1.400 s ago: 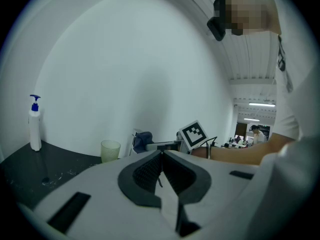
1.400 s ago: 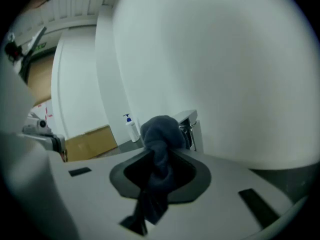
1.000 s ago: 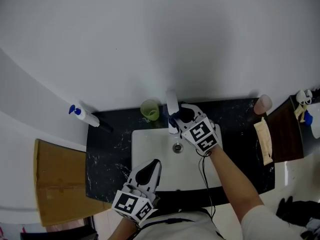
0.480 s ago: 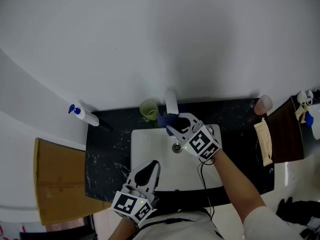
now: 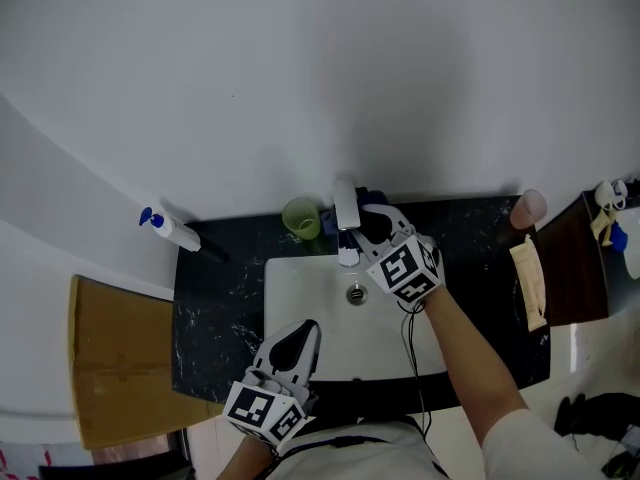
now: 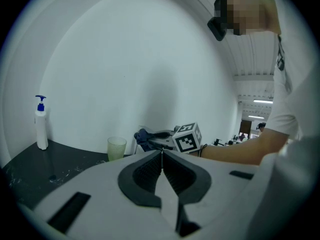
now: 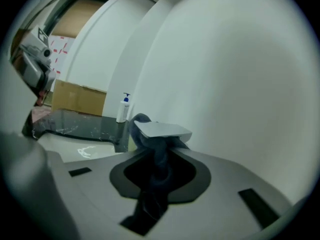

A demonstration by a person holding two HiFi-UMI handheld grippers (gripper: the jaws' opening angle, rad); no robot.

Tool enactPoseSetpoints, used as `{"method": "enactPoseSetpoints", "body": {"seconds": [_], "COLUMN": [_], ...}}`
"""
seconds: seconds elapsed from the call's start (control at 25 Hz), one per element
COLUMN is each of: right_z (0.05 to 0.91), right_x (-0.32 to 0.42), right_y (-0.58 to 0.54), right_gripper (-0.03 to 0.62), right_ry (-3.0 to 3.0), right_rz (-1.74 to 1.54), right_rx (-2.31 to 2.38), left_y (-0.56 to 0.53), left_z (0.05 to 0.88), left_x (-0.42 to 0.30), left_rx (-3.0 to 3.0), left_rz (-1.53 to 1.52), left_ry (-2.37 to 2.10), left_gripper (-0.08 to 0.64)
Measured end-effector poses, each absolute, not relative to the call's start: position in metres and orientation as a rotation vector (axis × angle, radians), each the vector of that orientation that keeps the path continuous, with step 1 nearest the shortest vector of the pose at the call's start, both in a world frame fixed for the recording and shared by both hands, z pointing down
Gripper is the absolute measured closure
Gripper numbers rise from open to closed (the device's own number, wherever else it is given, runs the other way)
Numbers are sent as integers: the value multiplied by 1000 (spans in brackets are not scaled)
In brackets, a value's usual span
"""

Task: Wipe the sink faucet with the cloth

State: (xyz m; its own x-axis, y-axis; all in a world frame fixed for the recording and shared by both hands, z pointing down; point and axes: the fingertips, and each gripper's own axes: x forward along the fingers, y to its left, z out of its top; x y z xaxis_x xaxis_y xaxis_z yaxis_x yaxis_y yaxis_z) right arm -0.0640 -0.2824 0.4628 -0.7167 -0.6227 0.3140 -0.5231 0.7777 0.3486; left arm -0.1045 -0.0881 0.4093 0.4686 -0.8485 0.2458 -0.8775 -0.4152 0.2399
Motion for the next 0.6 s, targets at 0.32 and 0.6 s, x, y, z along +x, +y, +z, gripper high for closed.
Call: {"method": "enactPoseSetpoints", "body": {"seconds": [0.32, 0.6], "right_z": [475, 466], "right_x": [-46, -84], "right_y": [-272, -248], "right_gripper": [518, 518], "right_ry": [-2569, -2517], "right_rz": [-143, -389], "right_rx": [962, 741], "left_y": [-85, -82], "left_z": [416, 413], "left_x": [-102, -100], "left_rx": [2398, 2394], "left_rz": [102, 108], "left_ry": [-1432, -1440], "left_gripper": [549, 549]}}
